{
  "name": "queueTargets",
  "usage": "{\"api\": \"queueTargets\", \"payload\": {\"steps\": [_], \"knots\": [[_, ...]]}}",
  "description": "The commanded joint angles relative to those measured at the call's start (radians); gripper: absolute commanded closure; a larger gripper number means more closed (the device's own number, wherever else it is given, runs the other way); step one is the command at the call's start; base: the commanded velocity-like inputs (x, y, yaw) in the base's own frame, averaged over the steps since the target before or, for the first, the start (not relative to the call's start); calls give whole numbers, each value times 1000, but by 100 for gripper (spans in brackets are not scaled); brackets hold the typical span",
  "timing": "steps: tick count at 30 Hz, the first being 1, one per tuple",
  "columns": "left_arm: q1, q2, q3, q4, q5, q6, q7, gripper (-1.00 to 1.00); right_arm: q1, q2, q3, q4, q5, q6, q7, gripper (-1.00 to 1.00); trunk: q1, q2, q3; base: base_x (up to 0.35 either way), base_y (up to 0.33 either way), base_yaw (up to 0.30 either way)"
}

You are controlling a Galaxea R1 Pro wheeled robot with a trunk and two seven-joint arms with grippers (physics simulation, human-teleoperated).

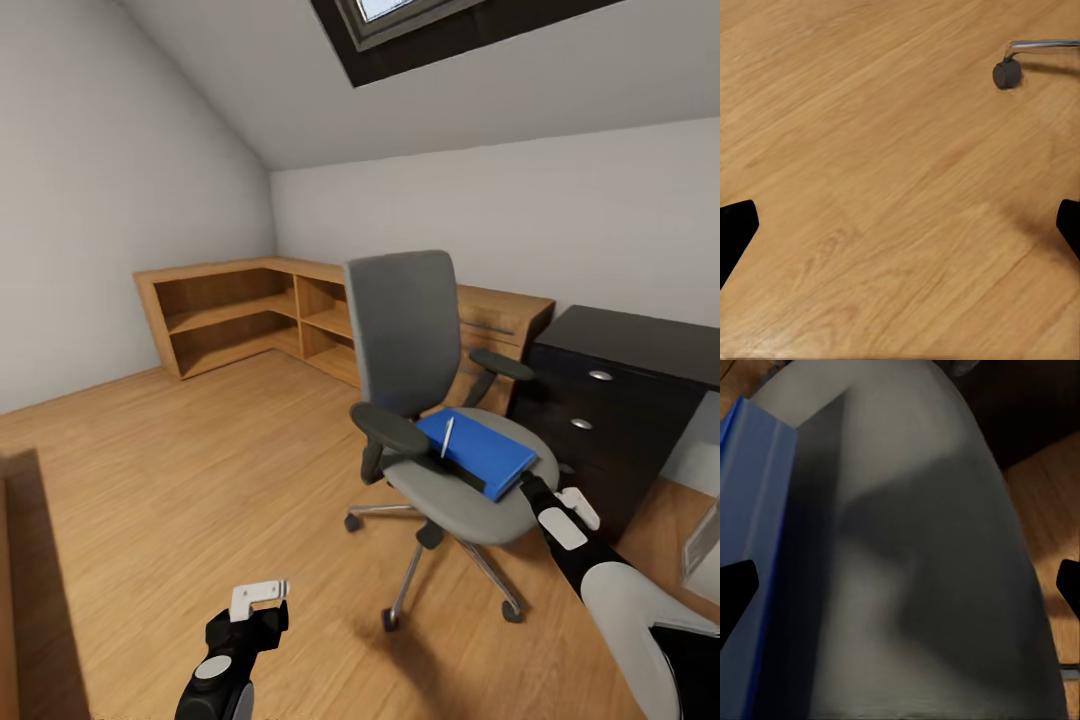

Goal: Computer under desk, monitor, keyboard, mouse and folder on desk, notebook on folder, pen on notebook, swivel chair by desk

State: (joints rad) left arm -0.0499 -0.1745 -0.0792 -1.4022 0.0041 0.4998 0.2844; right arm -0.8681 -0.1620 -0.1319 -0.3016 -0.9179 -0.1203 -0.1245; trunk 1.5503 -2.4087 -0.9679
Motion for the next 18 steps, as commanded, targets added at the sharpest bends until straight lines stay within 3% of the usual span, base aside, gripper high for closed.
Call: {"api": "queueTargets", "payload": {"steps": [1,18], "knots": [[-1,0,-2,-1,0,5,5,-100,0,1,6,-1,-21,-2,0,-100,0,0,-1,0,0,60],[-1,0,-2,0,0,5,5,-100,0,1,7,-5,-19,-4,1,-100,0,0,-1,-23,0,7]]}}
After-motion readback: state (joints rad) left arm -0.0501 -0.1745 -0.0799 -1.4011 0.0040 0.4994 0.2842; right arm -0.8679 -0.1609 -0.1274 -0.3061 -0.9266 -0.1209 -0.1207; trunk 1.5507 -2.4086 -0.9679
